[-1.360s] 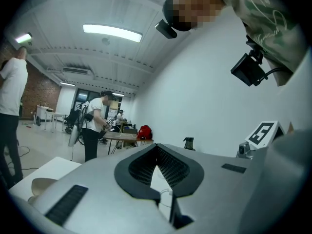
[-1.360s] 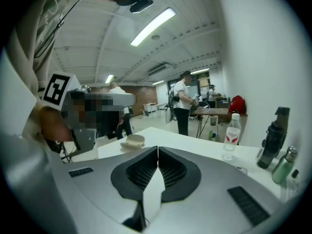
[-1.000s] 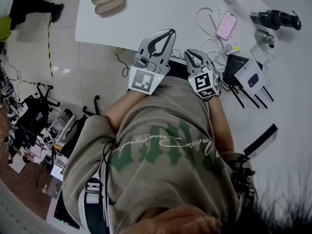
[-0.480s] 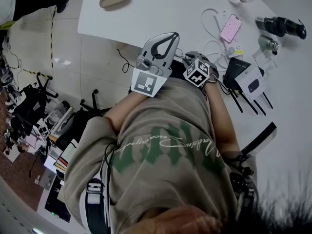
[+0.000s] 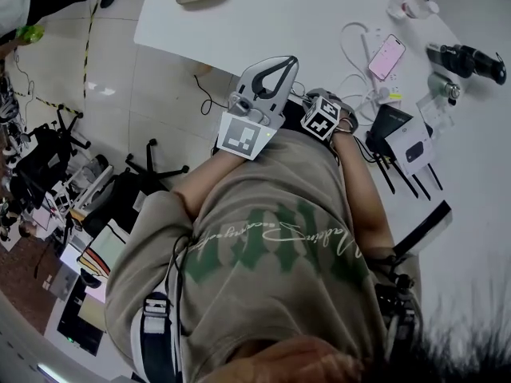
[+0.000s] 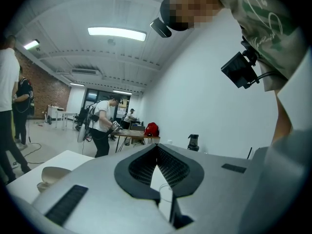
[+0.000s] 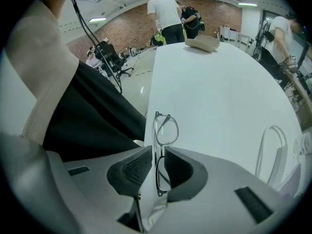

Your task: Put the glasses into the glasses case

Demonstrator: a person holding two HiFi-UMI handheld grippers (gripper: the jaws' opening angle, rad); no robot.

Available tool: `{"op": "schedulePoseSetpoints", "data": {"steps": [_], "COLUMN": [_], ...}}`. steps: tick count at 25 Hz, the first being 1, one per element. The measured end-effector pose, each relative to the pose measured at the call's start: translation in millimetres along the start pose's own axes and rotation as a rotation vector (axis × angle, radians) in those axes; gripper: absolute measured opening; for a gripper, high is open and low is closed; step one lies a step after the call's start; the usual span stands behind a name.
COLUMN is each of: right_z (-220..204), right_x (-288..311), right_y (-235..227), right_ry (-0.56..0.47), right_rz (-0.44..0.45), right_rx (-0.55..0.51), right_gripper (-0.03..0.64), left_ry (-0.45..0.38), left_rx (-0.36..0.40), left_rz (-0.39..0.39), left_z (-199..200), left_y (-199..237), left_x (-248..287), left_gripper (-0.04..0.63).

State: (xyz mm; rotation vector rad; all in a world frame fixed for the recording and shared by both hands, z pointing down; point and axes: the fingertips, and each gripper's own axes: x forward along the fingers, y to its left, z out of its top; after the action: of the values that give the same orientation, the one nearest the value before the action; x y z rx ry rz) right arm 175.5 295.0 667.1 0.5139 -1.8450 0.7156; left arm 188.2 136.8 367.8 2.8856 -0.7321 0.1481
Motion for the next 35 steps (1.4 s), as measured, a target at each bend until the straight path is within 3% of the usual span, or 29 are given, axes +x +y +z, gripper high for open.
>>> {"op": "schedulePoseSetpoints", "data": {"steps": [13, 23, 35], "right_z": [2.0, 9.5, 25.5], "right_x": [9.0, 4.1, -9.0], "right_y": [-6.9, -9.8, -19.5], "right_ry": [0.026, 0.04, 0.042], "right_rz": [-0.018, -0.047, -0.071], "right_rx": [-0.017, -0.093, -0.035], "right_gripper": [0.06, 0.038, 0.031], "left_ry": [-0.003, -0.036, -0.063], "left_rx": [-0.012, 0.002, -0.042], "left_rz": [-0.003, 0.011, -0.017], "left_z": [-1.5, 11.6, 23.1], "left_y": [4.0, 6.5, 35.2], "left_x": [-10.0, -16.9, -17.3], "left_gripper": [0.006, 0.006, 0.006]}}
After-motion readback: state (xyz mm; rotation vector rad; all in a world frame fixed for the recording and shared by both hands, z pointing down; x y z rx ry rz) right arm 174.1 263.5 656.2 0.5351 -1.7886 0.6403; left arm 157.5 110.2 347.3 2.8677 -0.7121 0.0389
